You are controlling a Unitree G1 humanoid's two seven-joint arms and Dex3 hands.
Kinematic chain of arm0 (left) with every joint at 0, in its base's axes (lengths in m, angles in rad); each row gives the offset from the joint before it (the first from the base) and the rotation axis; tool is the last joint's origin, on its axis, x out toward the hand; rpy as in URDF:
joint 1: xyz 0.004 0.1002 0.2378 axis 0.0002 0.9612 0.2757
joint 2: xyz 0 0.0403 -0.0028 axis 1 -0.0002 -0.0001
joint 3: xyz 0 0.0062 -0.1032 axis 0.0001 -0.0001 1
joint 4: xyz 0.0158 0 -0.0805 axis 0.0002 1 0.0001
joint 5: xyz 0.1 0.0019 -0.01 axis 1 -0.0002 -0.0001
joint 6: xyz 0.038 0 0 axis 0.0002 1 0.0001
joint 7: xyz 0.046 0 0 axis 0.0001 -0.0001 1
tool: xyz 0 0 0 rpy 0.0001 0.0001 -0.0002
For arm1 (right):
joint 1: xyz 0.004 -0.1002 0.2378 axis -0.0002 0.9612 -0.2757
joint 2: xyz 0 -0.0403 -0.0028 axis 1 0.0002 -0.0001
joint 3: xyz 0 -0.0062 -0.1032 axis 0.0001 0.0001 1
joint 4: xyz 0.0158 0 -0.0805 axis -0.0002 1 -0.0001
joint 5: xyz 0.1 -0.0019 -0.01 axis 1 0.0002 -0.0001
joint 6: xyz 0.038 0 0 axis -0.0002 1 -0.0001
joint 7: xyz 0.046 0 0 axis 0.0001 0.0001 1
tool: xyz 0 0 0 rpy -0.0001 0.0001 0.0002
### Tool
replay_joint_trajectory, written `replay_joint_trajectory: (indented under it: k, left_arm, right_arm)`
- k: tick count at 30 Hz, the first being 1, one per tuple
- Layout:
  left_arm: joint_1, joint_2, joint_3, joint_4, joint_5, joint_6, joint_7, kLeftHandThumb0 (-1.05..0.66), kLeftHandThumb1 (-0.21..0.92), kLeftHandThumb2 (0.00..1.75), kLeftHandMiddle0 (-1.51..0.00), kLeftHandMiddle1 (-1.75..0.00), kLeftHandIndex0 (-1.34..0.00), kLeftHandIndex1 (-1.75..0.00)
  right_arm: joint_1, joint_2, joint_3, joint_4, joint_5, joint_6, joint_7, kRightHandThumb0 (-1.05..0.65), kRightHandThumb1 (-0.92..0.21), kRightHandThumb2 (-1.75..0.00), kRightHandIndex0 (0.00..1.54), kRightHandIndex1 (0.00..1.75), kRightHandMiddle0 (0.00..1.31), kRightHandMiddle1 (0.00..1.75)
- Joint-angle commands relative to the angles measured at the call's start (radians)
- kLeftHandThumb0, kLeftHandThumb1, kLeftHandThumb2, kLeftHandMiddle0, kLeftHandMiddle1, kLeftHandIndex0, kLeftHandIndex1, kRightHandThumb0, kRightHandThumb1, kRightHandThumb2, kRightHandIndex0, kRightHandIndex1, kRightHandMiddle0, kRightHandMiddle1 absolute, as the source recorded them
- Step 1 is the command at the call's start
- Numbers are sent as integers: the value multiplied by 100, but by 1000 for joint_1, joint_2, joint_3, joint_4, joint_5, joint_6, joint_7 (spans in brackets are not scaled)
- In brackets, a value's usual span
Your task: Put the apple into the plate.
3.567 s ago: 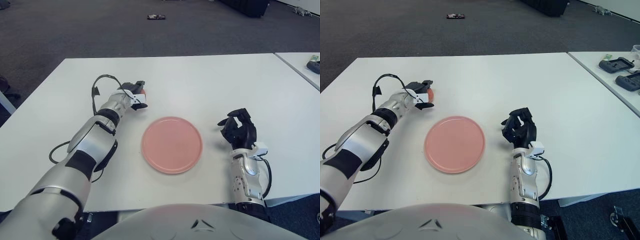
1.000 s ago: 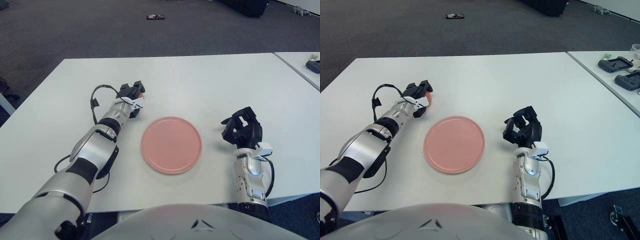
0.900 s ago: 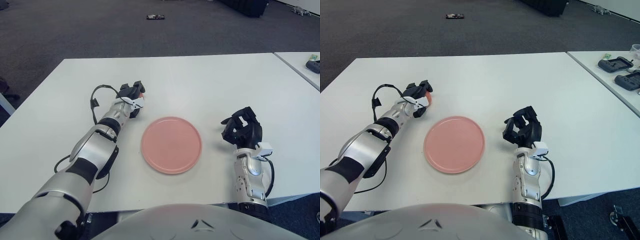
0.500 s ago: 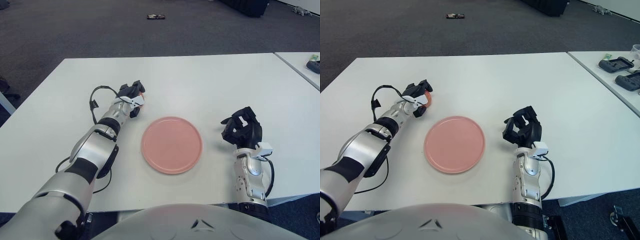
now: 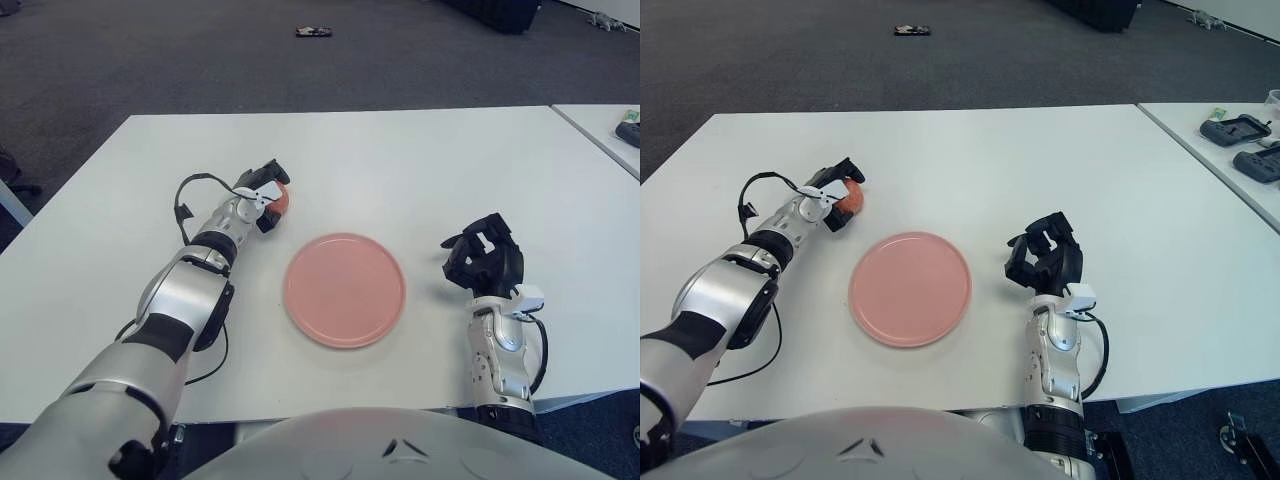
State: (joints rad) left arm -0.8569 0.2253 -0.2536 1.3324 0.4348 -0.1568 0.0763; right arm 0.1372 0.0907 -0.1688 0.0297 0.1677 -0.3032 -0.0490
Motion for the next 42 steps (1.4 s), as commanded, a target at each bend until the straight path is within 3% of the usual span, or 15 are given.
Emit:
replay_joint_trajectory:
  k: [1, 22, 28, 36, 42]
  left_arm:
    - [-18, 16, 21, -14, -24, -24, -25, 0, -10, 175, -97, -161, -70, -175]
    - [-16, 67, 56, -179, -64, -226, -65, 0, -8, 171, -97, -157, -68, -175]
    - [36, 77, 53, -288, -62, -291, -52, 0, -7, 170, -96, -158, -67, -175]
    - [91, 80, 51, -406, -67, -301, -74, 0, -8, 172, -95, -161, -68, -175]
    - [170, 88, 55, -582, -106, -315, -157, 0, -8, 172, -96, -160, -68, -175]
  right_arm:
    - [-17, 1, -2, 10, 0, 1, -3, -1, -23, -134, 71, 149, 55, 175]
    - [-22, 7, 1, 8, 7, 22, -11, -1, -25, -132, 70, 150, 53, 175]
    - [-19, 12, 1, 1, 15, 28, -8, -1, -25, -131, 70, 149, 53, 175]
    - [-17, 17, 1, -4, 23, 32, -6, -1, -28, -127, 68, 147, 52, 175]
    - [-15, 18, 4, -8, 18, 33, -6, -1, -29, -127, 68, 148, 50, 175]
